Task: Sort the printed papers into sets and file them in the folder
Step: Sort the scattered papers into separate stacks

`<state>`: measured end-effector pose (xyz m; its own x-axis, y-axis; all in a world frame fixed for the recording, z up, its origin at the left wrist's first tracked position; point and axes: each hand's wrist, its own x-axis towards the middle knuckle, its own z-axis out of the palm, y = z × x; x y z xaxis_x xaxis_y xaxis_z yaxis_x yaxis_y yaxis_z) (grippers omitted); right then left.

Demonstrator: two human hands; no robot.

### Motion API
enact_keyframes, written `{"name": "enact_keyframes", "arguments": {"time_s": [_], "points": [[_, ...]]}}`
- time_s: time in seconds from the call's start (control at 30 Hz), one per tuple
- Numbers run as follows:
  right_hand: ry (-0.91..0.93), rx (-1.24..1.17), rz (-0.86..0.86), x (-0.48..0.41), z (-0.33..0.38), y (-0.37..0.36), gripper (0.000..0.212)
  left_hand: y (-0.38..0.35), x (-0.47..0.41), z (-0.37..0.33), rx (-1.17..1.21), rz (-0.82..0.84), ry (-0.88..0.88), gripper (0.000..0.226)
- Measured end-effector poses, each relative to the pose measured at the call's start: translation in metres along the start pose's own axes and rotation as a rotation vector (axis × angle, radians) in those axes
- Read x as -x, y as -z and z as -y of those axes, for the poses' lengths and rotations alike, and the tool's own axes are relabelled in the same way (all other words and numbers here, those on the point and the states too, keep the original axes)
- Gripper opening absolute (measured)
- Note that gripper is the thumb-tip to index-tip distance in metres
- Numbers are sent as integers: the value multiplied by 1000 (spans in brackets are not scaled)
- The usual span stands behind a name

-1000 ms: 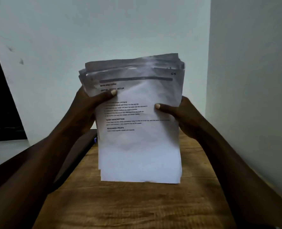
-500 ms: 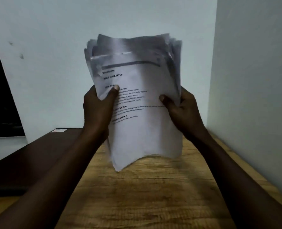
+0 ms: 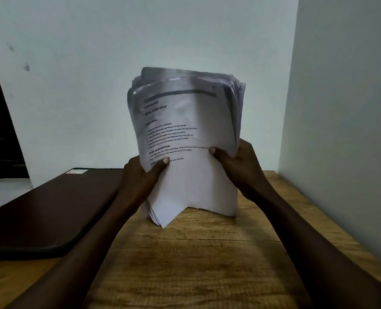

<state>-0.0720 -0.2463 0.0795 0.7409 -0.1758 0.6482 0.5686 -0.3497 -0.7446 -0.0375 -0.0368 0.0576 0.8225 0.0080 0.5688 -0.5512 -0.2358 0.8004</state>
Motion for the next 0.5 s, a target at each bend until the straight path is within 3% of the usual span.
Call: {"name": "enact_keyframes", "arguments": {"time_s": [0.13, 0.2, 0.3, 0.43, 0.5], "points": [[89, -116, -130, -8, 14, 14, 25, -3, -17, -22, 43, -44, -176, 16], [98, -209, -137, -11, 17, 21, 22, -4, -25, -28, 215, -34, -130, 10], [16, -238, -63, -14, 7, 26, 19, -2, -23, -18, 467, 52, -30, 20], [-70, -212, -5, -15, -8, 32, 15, 8, -14, 3, 488, 249, 105, 46], [-94, -239, -5, -13, -15, 32, 15, 8, -11, 5, 527, 311, 175, 48]]}}
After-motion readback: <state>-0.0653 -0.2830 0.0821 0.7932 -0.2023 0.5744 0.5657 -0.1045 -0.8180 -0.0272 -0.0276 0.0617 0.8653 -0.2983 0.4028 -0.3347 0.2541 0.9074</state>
